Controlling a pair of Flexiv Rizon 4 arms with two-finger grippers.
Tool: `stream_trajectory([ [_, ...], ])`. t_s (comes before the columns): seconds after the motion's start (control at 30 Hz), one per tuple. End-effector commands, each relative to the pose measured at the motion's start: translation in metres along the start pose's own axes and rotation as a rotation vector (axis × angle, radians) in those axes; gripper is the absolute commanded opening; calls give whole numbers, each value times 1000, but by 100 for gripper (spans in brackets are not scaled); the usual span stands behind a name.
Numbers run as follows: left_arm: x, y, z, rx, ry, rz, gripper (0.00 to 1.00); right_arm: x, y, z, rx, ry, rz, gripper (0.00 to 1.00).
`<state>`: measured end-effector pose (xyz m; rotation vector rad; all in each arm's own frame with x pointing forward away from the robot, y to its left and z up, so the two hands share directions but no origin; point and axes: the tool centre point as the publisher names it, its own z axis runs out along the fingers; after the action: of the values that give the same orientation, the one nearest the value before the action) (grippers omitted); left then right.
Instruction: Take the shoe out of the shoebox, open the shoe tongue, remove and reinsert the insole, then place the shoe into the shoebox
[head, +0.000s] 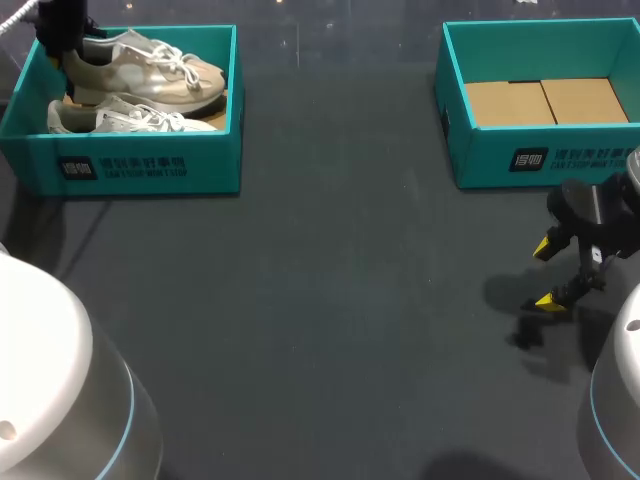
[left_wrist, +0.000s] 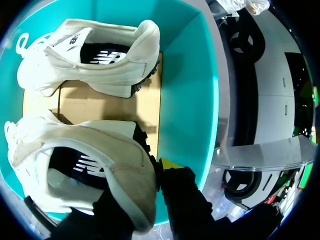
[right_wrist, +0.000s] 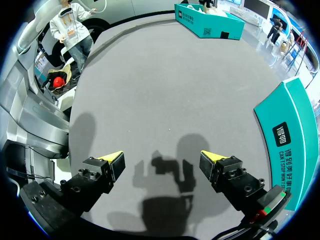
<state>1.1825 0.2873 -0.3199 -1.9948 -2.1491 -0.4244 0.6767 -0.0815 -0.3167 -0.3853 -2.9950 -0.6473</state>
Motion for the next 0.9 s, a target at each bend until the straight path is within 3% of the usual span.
stream_trajectory([
  [0.03, -3, 2, 2, 8, 2, 1, 0, 2, -1, 0, 0, -3, -1, 100],
  [0.9, -14, 1, 19, 38, 8, 6, 0, 2, -1, 0, 0, -3, -1, 100],
])
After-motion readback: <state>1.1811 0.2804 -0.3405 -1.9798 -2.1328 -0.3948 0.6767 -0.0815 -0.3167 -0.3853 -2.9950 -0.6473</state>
